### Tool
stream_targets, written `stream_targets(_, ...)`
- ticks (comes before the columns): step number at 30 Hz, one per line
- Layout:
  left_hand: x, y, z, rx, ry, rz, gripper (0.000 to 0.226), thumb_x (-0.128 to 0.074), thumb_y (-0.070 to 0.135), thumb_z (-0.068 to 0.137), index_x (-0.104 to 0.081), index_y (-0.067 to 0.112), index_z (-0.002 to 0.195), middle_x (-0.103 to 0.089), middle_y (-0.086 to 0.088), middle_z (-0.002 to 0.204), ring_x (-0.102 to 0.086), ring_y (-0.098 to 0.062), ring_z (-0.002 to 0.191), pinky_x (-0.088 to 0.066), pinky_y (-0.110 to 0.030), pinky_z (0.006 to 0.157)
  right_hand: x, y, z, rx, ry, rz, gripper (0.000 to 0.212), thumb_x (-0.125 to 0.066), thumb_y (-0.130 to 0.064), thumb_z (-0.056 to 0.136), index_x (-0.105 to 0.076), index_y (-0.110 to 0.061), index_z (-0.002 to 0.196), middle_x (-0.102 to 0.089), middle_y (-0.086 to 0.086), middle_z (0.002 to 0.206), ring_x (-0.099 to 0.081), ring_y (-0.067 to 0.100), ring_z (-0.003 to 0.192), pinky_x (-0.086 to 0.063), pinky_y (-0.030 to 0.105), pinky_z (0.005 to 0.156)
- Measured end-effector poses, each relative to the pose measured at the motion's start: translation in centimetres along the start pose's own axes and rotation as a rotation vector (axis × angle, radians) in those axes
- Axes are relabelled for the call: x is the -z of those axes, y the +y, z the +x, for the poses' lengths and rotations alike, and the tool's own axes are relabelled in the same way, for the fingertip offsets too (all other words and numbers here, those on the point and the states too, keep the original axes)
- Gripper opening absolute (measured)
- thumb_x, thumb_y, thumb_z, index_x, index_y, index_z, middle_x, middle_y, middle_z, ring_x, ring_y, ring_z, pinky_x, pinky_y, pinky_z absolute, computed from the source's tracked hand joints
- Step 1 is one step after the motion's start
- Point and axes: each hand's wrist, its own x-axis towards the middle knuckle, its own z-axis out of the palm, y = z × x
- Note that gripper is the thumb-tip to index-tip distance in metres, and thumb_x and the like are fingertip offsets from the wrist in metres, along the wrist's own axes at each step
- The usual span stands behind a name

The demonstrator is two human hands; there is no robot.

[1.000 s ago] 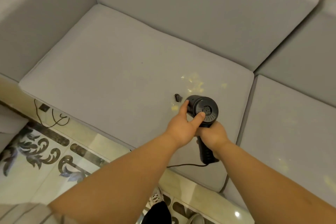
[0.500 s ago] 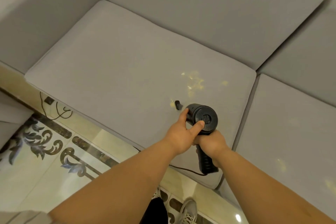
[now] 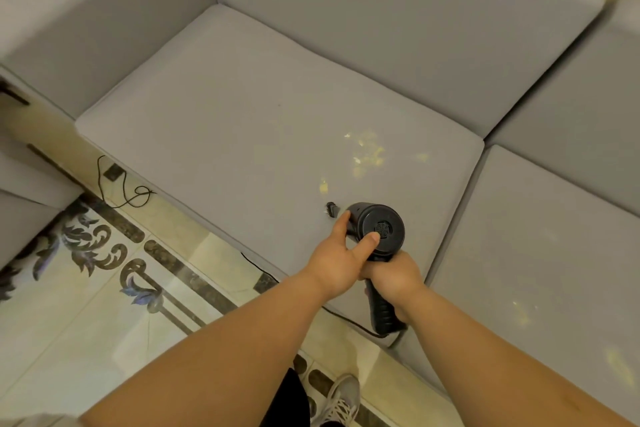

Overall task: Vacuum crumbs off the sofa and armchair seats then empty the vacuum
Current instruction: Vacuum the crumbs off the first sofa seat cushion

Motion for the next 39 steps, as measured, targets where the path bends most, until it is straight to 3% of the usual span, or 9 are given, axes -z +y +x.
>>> stream_targets(8,1.8,1.9,1.9,-0.051,0.018,-0.013,0.077,-0.053,0.051,0.09,-0.01,0.035,0.151,-0.037,0.002,0.15,-0.038,-0.019,0.134,-0.031,-0.022,0.095,-0.6,-3.1,1.4,0.093,0.02,0.005,0.019,-0.067,-0.001,0.072,-0.068,-0.014,0.085,-0.065,0.008,0.069,-0.059,0.03,0.072,-0.049,0.041,0.068)
stream_targets(16,4.7,2.6,6.1,-0.015,0.023,-0.019,0.075,-0.053,0.05,0.09,-0.011,0.032,0.151,-0.038,0.0,0.149,-0.04,-0.021,0.132,-0.032,-0.023,0.092,-2.5,-6.0,5.3,0.058,0.023,-0.035,0.024,-0.068,0.0,0.071,-0.065,-0.011,0.092,-0.065,0.014,0.08,-0.059,0.032,0.075,-0.053,0.045,0.074)
stream_targets(27,5.1,2.1,5.8,0.001,-0.025,-0.017,0.077,-0.054,0.051,0.089,-0.012,0.031,0.151,-0.04,-0.002,0.148,-0.041,-0.018,0.131,-0.032,-0.021,0.089,-2.6,-5.6,4.8,-0.011,0.043,-0.033,0.022,-0.068,0.002,0.071,-0.065,-0.006,0.091,-0.065,0.017,0.08,-0.058,0.033,0.073,-0.053,0.047,0.074)
stream_targets(39,2.3,0.9,3.0,-0.033,0.002,-0.06,0.078,-0.057,0.049,0.089,-0.014,0.031,0.151,-0.038,0.0,0.149,-0.036,-0.016,0.136,-0.031,-0.021,0.095,-1.3,-2.7,2.4,0.071,0.065,-0.038,0.018,-0.067,0.002,0.072,-0.065,-0.013,0.082,-0.064,0.01,0.069,-0.058,0.031,0.068,-0.05,0.041,0.067)
